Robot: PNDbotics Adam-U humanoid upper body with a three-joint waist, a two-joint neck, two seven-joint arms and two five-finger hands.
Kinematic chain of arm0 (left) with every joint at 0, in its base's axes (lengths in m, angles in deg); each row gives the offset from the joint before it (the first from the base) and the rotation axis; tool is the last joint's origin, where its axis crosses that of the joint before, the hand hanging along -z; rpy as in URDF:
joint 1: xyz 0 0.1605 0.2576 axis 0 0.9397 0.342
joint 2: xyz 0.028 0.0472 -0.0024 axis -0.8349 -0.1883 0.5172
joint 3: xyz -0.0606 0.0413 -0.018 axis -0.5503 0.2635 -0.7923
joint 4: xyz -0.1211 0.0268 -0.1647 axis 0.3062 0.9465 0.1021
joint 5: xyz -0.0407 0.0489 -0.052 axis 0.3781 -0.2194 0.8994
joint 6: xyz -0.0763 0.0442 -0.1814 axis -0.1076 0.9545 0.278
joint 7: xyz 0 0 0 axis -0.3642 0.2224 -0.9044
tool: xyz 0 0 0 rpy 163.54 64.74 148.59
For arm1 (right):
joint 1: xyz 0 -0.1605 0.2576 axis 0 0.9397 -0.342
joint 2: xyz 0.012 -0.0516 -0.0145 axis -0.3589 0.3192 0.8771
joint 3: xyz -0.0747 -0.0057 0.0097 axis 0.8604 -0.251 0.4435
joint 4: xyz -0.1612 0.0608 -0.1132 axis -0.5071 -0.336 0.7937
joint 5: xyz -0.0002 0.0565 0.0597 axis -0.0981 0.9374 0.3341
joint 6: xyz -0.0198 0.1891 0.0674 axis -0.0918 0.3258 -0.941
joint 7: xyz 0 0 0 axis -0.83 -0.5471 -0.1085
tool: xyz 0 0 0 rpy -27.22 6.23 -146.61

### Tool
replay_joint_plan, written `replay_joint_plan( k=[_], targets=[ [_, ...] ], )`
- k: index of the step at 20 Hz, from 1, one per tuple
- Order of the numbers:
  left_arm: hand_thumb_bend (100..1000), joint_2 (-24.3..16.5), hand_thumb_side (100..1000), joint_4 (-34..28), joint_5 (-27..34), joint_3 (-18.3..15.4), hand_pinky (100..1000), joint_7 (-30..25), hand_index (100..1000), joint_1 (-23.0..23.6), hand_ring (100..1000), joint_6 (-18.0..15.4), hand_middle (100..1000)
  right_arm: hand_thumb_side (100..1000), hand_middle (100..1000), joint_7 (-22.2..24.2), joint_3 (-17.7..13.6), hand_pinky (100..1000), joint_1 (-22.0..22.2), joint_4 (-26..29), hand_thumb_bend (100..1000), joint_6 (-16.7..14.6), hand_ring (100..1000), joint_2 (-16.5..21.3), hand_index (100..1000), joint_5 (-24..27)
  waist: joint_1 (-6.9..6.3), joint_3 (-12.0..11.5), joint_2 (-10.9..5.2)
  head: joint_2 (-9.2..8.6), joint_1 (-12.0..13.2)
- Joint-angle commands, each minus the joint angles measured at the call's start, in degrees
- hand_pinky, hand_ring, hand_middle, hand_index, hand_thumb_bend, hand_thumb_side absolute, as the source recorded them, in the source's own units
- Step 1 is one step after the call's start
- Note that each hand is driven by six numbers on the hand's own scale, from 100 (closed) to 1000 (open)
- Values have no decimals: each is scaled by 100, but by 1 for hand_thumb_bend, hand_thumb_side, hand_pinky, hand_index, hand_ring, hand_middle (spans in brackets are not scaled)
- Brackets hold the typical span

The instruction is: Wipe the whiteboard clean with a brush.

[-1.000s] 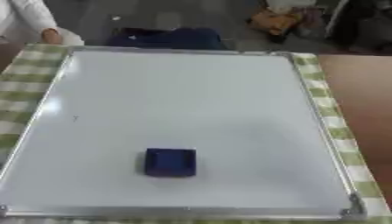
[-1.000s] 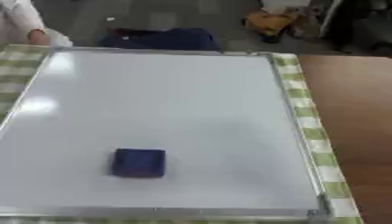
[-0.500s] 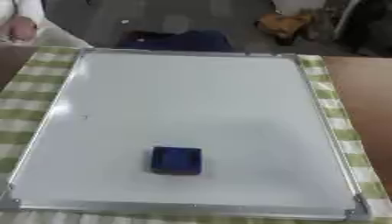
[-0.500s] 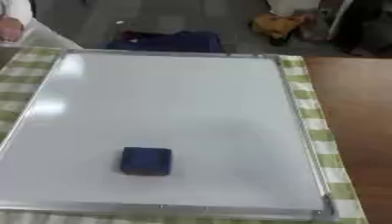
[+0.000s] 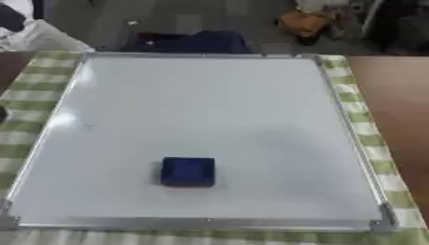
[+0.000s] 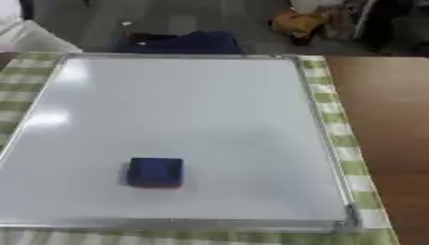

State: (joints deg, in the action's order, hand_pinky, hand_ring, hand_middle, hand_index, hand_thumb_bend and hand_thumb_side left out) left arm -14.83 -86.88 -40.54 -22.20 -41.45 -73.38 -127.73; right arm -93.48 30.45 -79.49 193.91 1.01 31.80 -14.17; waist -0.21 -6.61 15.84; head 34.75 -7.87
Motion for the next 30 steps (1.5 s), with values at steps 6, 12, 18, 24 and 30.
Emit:
replay_joint_plan(
  k=[6, 12, 18, 24, 30],
  targets=[
    [522, -357, 748, 550, -695, 554, 755, -270, 100, -574, 718, -463, 623, 1000, 548, -18, -1, 671, -22, 81, 100, 60, 609, 223, 599, 49, -47, -5, -149, 94, -83],
    [580, -215, 764, 902, -1480, 1077, 796, -482, 100, -1176, 760, -868, 661, 1000, 546, 32, 25, 671, -48, 81, 100, 67, 607, 241, 591, 35, -60, 1, -87, -90, -59],
    [579, 137, 737, 1215, -1966, 1517, 784, -186, 100, -1605, 760, -998, 666, 1000, 543, 66, 40, 672, -73, 81, 100, 42, 606, 253, 591, 20, -48, 22, -11, -160, -101],
    [747, 511, 694, 1722, -2297, 1766, 868, -774, 100, -1847, 831, -1285, 750, 1000, 540, 93, 55, 672, -90, 81, 100, 76, 603, 240, 588, 6, -56, 29, 37, -253, -369],
    [659, 887, 645, 1921, -2470, 2040, 910, -1479, 151, -2051, 862, -1336, 757, 1000, 537, 117, 68, 672, -105, 81, 100, 116, 602, 224, 585, 4, -72, 55, 62, -274, -334]
  ],
)
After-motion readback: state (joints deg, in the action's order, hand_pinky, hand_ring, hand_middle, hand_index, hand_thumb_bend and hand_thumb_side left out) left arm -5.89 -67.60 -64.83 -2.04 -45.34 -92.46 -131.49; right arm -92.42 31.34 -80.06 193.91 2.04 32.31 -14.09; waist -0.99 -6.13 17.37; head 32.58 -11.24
